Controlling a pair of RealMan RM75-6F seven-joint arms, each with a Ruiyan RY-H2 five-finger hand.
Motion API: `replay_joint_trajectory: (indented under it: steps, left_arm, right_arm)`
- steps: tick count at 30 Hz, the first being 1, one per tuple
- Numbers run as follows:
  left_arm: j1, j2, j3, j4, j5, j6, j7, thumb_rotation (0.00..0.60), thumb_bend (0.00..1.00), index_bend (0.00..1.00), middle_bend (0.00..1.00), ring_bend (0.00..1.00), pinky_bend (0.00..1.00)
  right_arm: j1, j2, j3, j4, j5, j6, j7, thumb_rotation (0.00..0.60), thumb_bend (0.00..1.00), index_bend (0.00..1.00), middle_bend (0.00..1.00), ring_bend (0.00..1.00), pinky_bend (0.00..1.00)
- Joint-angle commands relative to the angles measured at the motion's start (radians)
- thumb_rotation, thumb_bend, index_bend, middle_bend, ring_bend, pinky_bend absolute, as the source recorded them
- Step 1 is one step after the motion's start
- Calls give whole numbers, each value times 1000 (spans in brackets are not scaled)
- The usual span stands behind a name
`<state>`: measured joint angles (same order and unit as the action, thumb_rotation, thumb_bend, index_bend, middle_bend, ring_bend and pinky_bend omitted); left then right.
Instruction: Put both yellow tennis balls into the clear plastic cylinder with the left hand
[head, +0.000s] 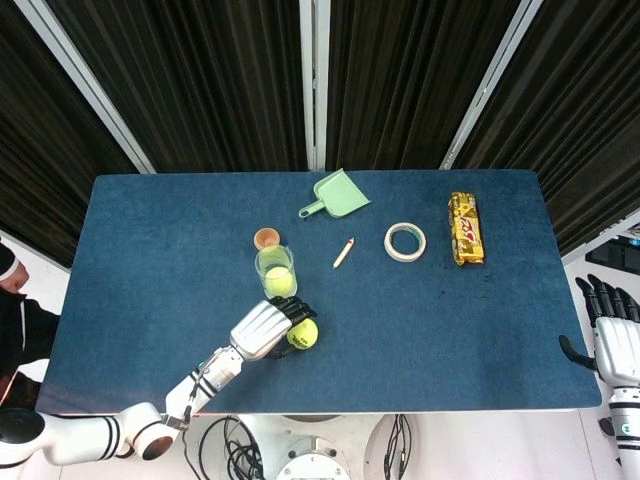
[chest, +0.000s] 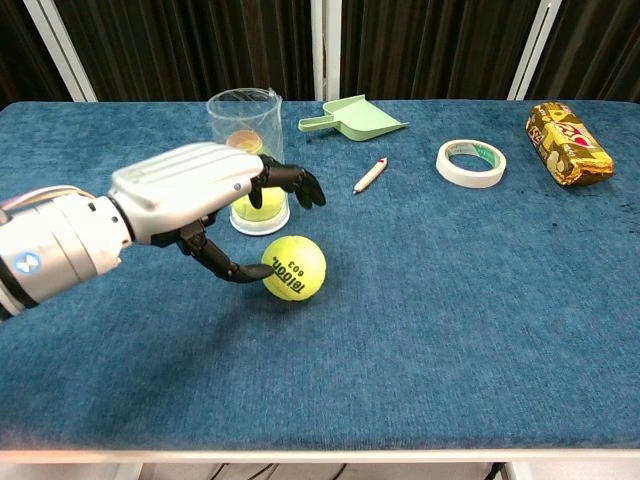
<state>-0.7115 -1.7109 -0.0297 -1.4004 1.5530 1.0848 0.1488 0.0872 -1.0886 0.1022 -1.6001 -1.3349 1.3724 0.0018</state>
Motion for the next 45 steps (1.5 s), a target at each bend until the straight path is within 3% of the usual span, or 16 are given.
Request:
replay_joint_trajectory:
  steps: [1,12,15,21,26,29,34,39,45]
  left_arm:
    - [-4,-18,6,26,-4,-17,-20,600,240,230,234,186,351]
    - [-10,-62,15,93,-13,-58,-66,600,228,231,244,193,378]
    - [-14,-77,10,119,-19,-68,-54,600,238,246,271,224,435]
    - [-18,-110,-11,166,-27,-62,-55,600,267,416,442,395,641]
    - [-13,-126,-17,183,-21,-39,-60,600,283,516,541,506,740]
    - [-9,-110,-20,149,0,-4,-55,600,283,525,549,519,749]
    - [-8,-33,-42,-3,41,58,10,600,284,526,550,519,749]
    - [-12,57,-106,-157,36,96,98,600,286,526,549,519,750]
    - [-18,130,-194,-199,-35,104,127,600,285,528,549,519,750]
  right_arm:
    - [0,1,1,2,2,-1,4,600,244,0,0,0,0]
    - [-1,6,0,4,5,-9,14,600,244,0,0,0,0]
    - [0,8,0,0,6,-11,12,600,244,0,0,0,0]
    - [0,8,2,3,8,-10,16,600,244,0,0,0,0]
    - [0,8,1,9,4,-10,22,600,245,0,0,0,0]
    - [-1,8,1,12,2,-7,26,600,244,0,0,0,0]
    - [-1,8,1,14,4,-10,29,600,244,0,0,0,0]
    - [0,4,2,10,1,-6,23,600,244,0,0,0,0]
    - [0,6,4,-2,1,1,6,600,244,0,0,0,0]
